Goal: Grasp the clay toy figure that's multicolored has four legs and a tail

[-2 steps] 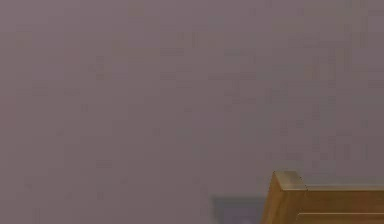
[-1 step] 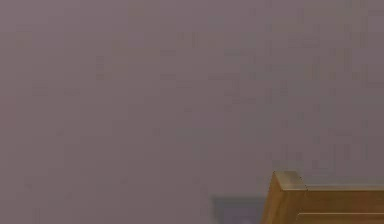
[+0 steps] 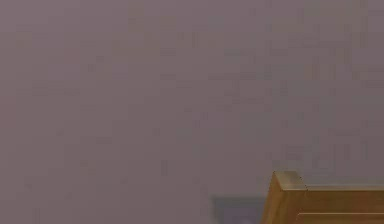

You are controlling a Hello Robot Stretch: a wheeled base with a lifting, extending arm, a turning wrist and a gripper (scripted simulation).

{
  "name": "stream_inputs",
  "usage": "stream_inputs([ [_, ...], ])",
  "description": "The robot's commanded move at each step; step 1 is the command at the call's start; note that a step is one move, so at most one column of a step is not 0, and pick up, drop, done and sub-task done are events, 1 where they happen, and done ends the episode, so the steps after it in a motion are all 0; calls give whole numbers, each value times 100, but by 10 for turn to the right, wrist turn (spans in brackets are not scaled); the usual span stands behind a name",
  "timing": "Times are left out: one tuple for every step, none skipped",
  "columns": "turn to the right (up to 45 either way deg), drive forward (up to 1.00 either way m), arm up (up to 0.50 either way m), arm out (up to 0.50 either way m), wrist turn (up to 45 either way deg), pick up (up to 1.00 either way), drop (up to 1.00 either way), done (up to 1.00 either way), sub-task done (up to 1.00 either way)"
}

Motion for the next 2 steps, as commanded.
stream_inputs([
  [0,0,0,0,450,0,0,0,0],
  [0,0,0,0,450,0,0,0,0],
])
